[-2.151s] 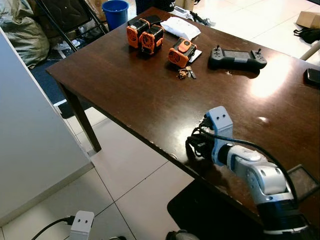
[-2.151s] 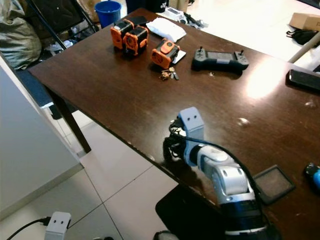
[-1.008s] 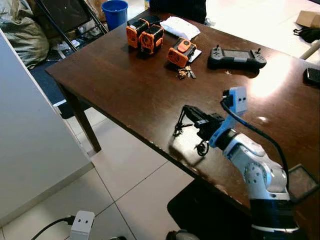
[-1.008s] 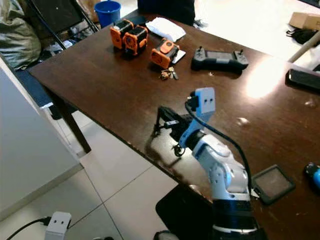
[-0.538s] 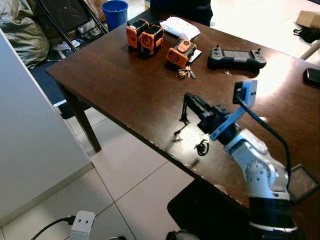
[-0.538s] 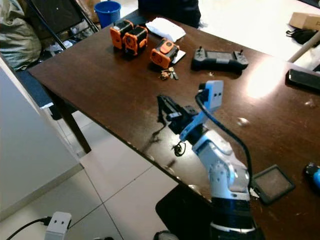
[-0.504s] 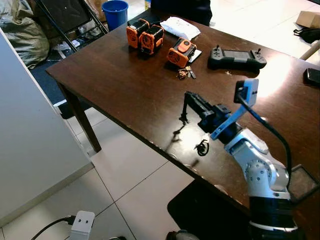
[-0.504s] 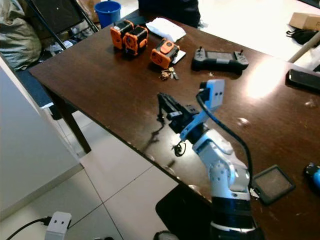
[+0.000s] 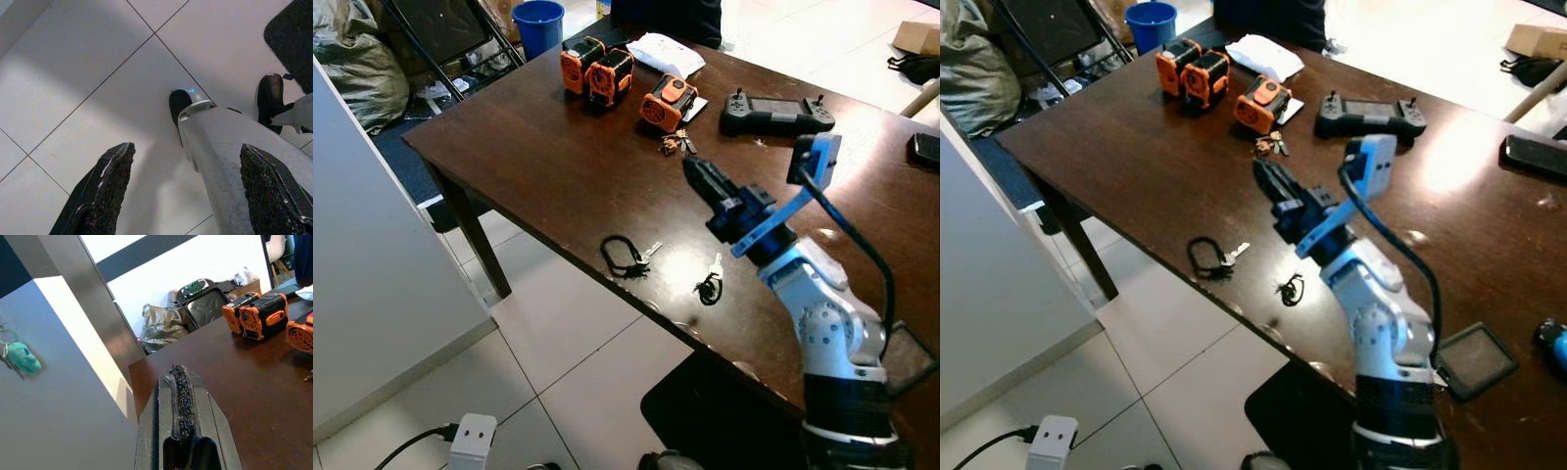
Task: Hang keys on a hook
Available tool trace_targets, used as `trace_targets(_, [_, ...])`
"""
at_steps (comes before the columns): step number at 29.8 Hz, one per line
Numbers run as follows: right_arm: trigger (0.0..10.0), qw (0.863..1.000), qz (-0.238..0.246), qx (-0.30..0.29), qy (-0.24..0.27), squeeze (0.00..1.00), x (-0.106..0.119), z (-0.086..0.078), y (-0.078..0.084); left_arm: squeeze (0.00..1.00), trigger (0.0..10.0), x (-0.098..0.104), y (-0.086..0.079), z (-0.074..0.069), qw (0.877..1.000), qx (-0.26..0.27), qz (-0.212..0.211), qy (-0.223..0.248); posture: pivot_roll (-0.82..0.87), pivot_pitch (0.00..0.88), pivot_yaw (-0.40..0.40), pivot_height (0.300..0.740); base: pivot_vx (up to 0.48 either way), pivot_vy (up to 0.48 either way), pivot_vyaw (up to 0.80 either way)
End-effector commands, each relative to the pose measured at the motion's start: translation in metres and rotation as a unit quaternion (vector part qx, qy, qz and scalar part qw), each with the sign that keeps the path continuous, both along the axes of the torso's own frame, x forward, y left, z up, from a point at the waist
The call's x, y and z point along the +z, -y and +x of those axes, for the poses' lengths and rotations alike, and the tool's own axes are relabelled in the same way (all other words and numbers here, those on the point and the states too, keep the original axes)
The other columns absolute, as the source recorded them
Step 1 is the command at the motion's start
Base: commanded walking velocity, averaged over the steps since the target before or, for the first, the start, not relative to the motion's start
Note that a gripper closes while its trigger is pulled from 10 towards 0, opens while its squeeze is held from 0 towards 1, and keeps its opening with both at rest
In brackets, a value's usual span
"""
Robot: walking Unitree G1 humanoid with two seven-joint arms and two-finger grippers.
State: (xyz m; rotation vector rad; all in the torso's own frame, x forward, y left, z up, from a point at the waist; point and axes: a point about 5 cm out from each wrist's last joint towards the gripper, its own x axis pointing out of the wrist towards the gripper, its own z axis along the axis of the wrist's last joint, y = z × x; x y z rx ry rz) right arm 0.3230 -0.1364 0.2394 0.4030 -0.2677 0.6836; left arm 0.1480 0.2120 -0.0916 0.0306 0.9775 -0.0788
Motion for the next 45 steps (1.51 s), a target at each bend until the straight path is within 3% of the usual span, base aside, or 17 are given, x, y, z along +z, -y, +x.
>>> trace_targets(1, [0.0, 1.0, -0.004, -0.007, 0.001, 0.0, 0.001, 0.001, 0.001, 0.0, 10.0, -0.007, -0.003, -0.019, 0.999, 0.01, -0.003, -0.034, -0.06, 0.11, 0.055, 0.74, 0.0, 0.0, 0.0])
trace_targets(2, [0.1, 1.0, -0.029, -0.008, -0.008, 0.0, -0.002, 0.002, -0.001, 0.0, 10.0, -0.005, -0.006, -0.015, 1.0, 0.017, -0.002, -0.026, -0.06, 0.111, 0.055, 0.74, 0.0, 0.0, 0.0])
trace_targets(3, [10.0, 0.997, -0.064, -0.023, -0.024, 0.0, -0.01, 0.006, -0.003, 0.0, 10.0, -0.003, -0.008, -0.011, 1.0, 0.02, 0.0, -0.019, -0.06, 0.111, 0.055, 0.74, 0.0, 0.0, 0.0])
trace_targets(7, [10.0, 0.995, -0.087, -0.029, -0.037, 0.0, -0.016, 0.008, -0.004, 0.0, 10.0, -0.002, -0.01, -0.008, 1.0, 0.022, 0.001, -0.015, -0.05, 0.114, 0.055, 0.74, 0.0, 0.0, 0.0])
trace_targets(8, [10.0, 0.99, -0.128, -0.027, -0.052, 0.88, -0.028, 0.009, -0.007, 0.0, 10.0, -0.001, -0.011, -0.007, 1.0, 0.021, 0.002, -0.012, -0.05, 0.117, 0.057, 0.74, 0.0, 0.0, 0.0])
trace_targets(9, [10.0, 0.99, -0.128, -0.027, -0.052, 0.88, -0.028, 0.009, -0.007, 0.0, 10.0, -0.001, -0.011, -0.007, 1.0, 0.021, 0.002, -0.012, -0.05, 0.117, 0.057, 0.74, 0.0, 0.0, 0.0])
trace_targets(10, [10.0, 0.982, -0.176, -0.008, -0.061, 1.0, -0.039, 0.007, -0.015, 0.0, 10.0, -0.001, -0.011, -0.007, 1.0, 0.018, 0.002, -0.012, -0.06, 0.126, 0.06, 0.74, 0.0, 0.0, 0.0])
trace_targets(11, [10.0, 0.974, -0.215, 0.014, -0.071, 1.0, -0.049, 0.005, -0.024, 0.0, 10.0, -0.001, -0.01, -0.007, 1.0, 0.015, 0.001, -0.013, -0.06, 0.13, 0.061, 0.74, 0.0, 0.0, 0.0])
trace_targets(15, [10.0, 0.968, -0.239, 0.027, -0.077, 1.0, -0.056, 0.003, -0.029, 0.0, 10.0, -0.001, -0.01, -0.008, 1.0, 0.012, 0.001, -0.014, -0.06, 0.13, 0.061, 0.74, 0.0, 0.0, 0.0])
trace_targets(16, [10.0, 0.957, -0.276, 0.05, -0.079, 1.0, -0.063, 0.001, -0.039, 0.0, 10.0, -0.002, -0.009, -0.01, 1.0, 0.008, 0.0, -0.018, -0.06, 0.142, 0.061, 0.74, 0.0, 0.0, 0.0])
trace_targets(17, [10.0, 0.957, -0.276, 0.05, -0.079, 1.0, -0.063, 0.001, -0.039, 0.0, 10.0, -0.002, -0.009, -0.01, 1.0, 0.008, 0.0, -0.018, -0.06, 0.142, 0.061, 0.74, 0.0, 0.0, 0.0])
trace_targets(19, [10.0, 0.933, -0.34, 0.08, -0.092, 1.0, -0.078, -0.003, -0.051, 0.0, 10.0, -0.004, -0.008, -0.016, 1.0, 0.004, -0.001, -0.025, -0.06, 0.149, 0.059, 0.74, 0.0, 0.0, 0.0])
trace_targets(21, [10.0, 0.923, -0.363, 0.087, -0.098, 1.0, -0.084, -0.004, -0.053, 0.0, 10.0, -0.005, -0.008, -0.018, 1.0, 0.003, -0.001, -0.029, -0.06, 0.15, 0.058, 0.74, 0.0, 0.0, 0.0])
trace_targets(22, [10.0, 0.917, -0.376, 0.087, -0.1, 0.92, -0.087, -0.004, -0.054, 0.0, 10.0, -0.006, -0.008, -0.02, 1.0, 0.003, -0.001, -0.03, -0.06, 0.153, 0.056, 0.74, 0.0, 0.0, 0.0])
trace_targets(24, [10.0, 0.915, -0.383, 0.086, -0.099, 0.92, -0.088, -0.004, -0.055, 0.0, 10.0, -0.006, -0.008, -0.021, 1.0, 0.003, -0.002, -0.031, -0.06, 0.154, 0.056, 0.74, 0.0, 0.0, 0.0])
trace_targets(25, [10.0, 0.91, -0.395, 0.082, -0.1, 0.0, -0.089, -0.004, -0.054, 0.0, 10.0, -0.007, -0.008, -0.023, 0.999, 0.003, -0.002, -0.033, -0.06, 0.155, 0.053, 0.74, 0.0, 0.0, 0.0])
trace_targets(45, [10.0, 0.895, -0.423, 0.107, -0.092, 0.0, -0.09, -0.002, -0.062, 0.0, 10.0, -0.007, -0.002, -0.022, 0.999, -0.006, -0.005, -0.032, -0.07, 0.157, 0.048, 0.74, 0.0, 0.0, 0.0])
